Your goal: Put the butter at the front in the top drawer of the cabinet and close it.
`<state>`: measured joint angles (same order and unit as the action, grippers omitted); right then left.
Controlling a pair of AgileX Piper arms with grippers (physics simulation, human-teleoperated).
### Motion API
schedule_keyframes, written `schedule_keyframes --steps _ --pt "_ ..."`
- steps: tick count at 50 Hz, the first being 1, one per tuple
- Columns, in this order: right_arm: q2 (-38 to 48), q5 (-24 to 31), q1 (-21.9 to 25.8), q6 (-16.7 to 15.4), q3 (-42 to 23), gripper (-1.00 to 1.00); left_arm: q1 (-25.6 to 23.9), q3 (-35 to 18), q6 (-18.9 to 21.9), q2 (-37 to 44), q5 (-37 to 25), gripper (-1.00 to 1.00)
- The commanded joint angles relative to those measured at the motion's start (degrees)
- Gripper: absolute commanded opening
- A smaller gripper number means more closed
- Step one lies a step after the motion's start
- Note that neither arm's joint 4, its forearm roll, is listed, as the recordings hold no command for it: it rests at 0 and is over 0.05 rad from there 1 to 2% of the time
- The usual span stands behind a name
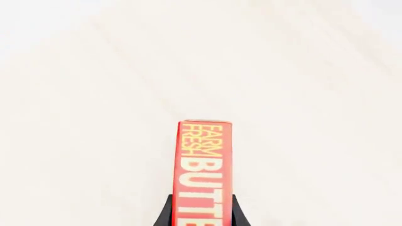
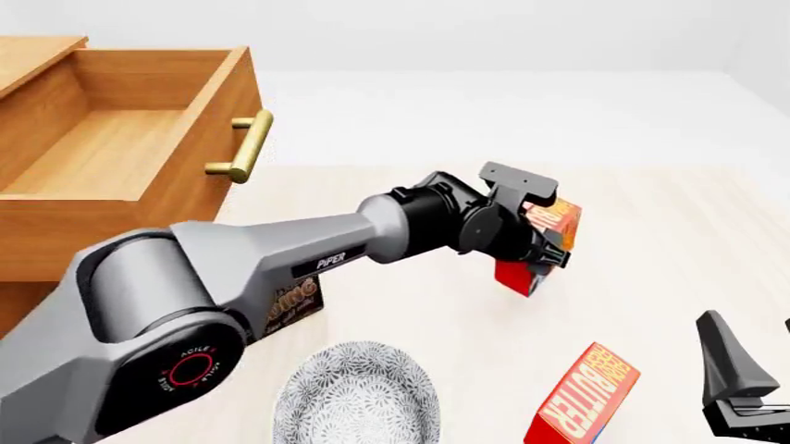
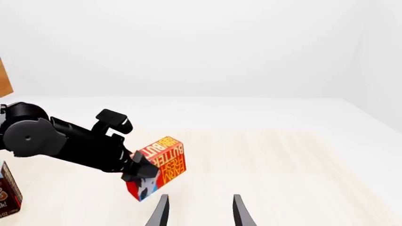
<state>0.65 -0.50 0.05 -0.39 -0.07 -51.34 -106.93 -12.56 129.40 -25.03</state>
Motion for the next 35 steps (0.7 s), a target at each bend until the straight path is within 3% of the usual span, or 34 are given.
schedule_keyframes --steps 1,35 --pt "-0.1 0.1 0.0 0.0 0.0 1.00 0.4 4.0 2.4 -7.8 -0.3 -1.00" --pt "-0.1 0.1 0.0 0.0 0.0 1.00 6.1 13.4 6.0 -28.3 -8.5 -1.00"
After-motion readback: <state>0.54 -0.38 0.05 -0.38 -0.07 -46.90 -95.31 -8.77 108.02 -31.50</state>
